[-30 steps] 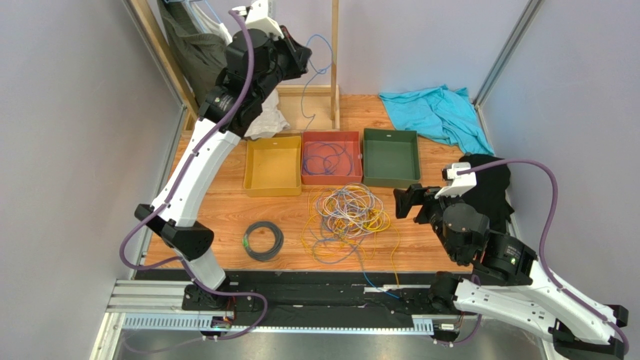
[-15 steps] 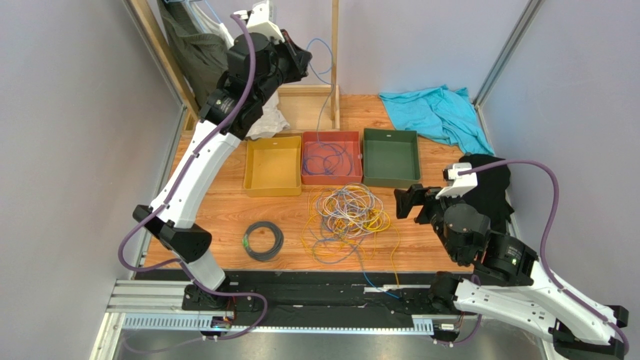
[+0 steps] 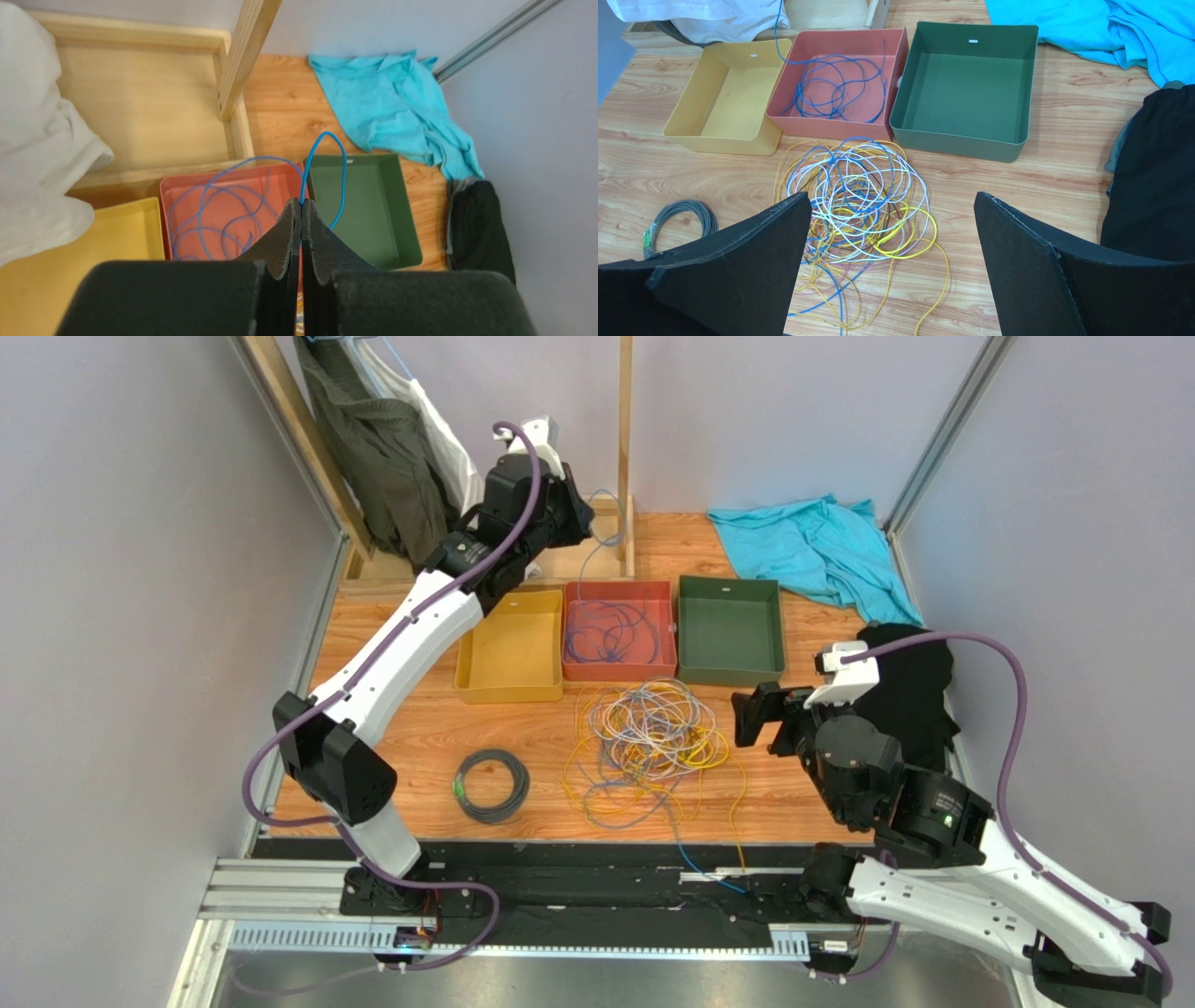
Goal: Untangle the cables
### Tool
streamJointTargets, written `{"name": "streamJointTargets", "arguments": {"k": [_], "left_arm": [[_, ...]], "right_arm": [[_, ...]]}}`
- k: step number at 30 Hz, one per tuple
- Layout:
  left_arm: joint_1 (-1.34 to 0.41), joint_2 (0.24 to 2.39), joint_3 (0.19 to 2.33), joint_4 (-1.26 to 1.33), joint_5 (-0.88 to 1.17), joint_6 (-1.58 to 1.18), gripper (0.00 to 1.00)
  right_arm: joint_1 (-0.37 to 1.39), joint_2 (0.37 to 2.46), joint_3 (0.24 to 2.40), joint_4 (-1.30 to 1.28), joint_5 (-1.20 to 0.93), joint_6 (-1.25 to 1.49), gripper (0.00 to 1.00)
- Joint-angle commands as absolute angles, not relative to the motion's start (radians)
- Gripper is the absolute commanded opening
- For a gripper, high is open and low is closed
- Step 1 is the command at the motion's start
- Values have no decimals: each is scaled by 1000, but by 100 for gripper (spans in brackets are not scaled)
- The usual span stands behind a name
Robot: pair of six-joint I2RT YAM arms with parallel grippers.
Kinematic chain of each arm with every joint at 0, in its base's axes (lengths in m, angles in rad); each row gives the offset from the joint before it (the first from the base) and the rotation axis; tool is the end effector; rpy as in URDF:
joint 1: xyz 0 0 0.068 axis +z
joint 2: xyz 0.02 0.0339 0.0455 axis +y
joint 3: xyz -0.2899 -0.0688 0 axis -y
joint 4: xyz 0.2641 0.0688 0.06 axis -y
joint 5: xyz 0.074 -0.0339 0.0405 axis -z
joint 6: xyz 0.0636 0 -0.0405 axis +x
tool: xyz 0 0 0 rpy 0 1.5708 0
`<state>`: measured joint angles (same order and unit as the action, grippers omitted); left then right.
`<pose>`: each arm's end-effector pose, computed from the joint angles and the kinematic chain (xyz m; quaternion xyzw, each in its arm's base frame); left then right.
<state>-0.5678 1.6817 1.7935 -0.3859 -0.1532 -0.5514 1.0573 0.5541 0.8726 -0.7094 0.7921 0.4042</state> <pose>0.3758 -0.2282 0.4537 -0.0397 0.7951 -0.2679 0.5426 0.0960 0.0781 0.3605 -0.0426 0.7950 0.1038 0.5962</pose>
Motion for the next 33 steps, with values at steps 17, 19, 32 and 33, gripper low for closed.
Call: {"name": "streamJointTargets", "arguments": {"k": [17, 19, 32, 33], "left_arm": [[-595, 1712, 1606, -360, -51, -551, 62], [-609, 1695, 1614, -373, -51, -545, 63], [-827, 1532, 1339, -387, 21, -537, 65], [-847, 1539, 1330, -374, 37, -538, 63]], "right_arm": [[1060, 623, 877, -680, 776, 400, 92], [1060, 633, 879, -670, 773, 399, 92], [1058, 678, 877, -710, 877, 472, 92], [1058, 673, 887, -718, 868, 480, 91]]}}
